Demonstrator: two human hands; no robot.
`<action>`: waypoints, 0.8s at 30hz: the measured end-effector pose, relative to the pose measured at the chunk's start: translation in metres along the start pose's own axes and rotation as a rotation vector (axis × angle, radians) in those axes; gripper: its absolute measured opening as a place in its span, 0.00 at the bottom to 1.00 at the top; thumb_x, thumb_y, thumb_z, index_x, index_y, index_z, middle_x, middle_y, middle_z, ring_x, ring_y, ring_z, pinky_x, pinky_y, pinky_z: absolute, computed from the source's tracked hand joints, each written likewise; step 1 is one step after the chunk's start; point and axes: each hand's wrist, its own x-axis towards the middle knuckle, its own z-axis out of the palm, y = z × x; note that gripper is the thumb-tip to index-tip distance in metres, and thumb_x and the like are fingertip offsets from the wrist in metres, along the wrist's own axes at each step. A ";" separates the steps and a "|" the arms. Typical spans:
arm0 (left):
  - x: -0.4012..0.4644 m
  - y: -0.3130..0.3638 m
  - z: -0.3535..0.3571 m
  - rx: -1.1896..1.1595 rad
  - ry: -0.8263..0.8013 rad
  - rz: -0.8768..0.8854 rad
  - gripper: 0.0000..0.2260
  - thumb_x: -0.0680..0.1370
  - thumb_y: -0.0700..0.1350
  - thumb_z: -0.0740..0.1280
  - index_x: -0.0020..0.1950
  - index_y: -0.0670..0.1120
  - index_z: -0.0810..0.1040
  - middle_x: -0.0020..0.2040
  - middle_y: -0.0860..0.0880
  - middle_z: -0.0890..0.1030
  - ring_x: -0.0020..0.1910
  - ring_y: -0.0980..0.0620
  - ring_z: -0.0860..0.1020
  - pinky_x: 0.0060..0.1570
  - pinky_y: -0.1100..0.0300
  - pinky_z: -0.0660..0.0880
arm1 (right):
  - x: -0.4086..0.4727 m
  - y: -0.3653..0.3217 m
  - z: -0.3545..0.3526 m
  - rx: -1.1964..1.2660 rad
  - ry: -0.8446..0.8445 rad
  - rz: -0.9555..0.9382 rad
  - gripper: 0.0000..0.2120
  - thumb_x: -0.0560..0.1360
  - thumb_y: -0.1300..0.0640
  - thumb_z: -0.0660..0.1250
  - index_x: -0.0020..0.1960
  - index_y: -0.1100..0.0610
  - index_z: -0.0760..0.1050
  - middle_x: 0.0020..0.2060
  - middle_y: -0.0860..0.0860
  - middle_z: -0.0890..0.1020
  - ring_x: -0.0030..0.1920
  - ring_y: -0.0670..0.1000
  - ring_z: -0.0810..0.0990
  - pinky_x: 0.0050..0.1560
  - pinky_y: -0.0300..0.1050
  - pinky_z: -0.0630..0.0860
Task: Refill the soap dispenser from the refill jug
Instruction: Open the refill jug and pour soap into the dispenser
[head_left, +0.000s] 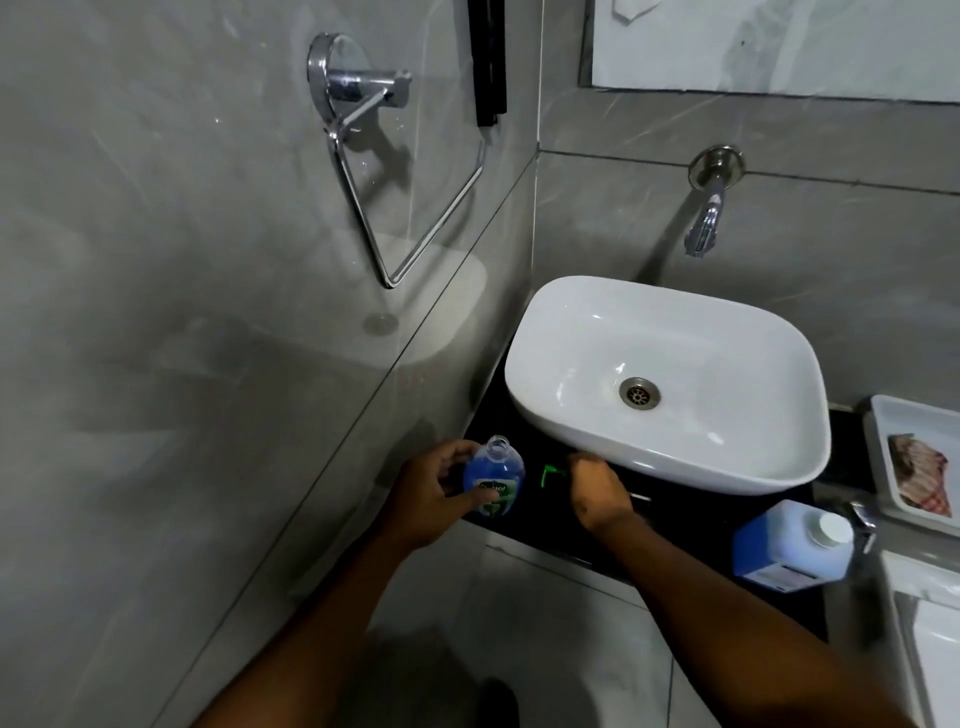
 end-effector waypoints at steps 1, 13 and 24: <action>0.003 -0.001 0.001 0.000 -0.008 -0.002 0.22 0.63 0.55 0.80 0.53 0.70 0.80 0.53 0.65 0.85 0.52 0.58 0.85 0.45 0.63 0.83 | -0.002 -0.002 -0.002 0.049 0.039 -0.017 0.15 0.75 0.67 0.62 0.59 0.60 0.78 0.59 0.60 0.82 0.60 0.61 0.80 0.61 0.50 0.76; 0.038 -0.051 0.047 0.081 -0.153 -0.082 0.22 0.68 0.26 0.76 0.56 0.41 0.77 0.54 0.43 0.83 0.52 0.50 0.82 0.53 0.58 0.79 | -0.048 -0.012 -0.013 0.561 -0.046 -0.132 0.20 0.68 0.71 0.75 0.57 0.56 0.83 0.47 0.50 0.87 0.47 0.47 0.85 0.53 0.34 0.79; 0.046 -0.067 0.051 0.121 -0.199 -0.166 0.23 0.69 0.27 0.75 0.60 0.41 0.75 0.59 0.43 0.81 0.58 0.48 0.81 0.51 0.65 0.81 | -0.040 -0.009 0.006 0.467 -0.048 -0.038 0.21 0.69 0.70 0.74 0.59 0.56 0.82 0.44 0.47 0.84 0.48 0.45 0.81 0.55 0.36 0.75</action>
